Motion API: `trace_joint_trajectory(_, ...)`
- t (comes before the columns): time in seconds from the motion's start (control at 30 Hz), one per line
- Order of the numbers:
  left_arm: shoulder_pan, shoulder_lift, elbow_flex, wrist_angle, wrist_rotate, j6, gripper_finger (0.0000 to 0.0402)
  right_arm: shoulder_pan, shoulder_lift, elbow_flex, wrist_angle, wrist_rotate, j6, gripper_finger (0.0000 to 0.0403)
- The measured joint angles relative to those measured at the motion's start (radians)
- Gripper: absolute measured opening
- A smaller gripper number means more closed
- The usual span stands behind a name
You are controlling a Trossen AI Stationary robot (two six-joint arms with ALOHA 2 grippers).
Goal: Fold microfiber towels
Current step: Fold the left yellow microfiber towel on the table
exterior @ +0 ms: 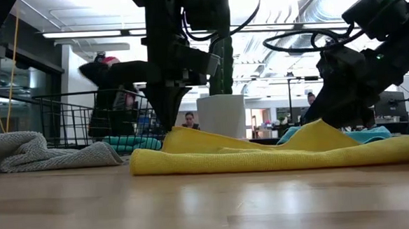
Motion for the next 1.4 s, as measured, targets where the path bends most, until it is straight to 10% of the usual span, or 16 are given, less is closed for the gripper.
trace_joint_trajectory(1.03, 0.000, 0.000, 0.000, 0.004, -0.014, 0.000, 0.0000, 0.000, -0.001, 0.000, -0.036, 0.146, 0.156, 0.0205)
trace_joint_trajectory(1.4, 0.000, 0.000, 0.000, 0.004, -0.014, -0.008, 0.0000, 0.000, -0.001, 0.000, -0.087, 0.190, 0.155, 0.0093)
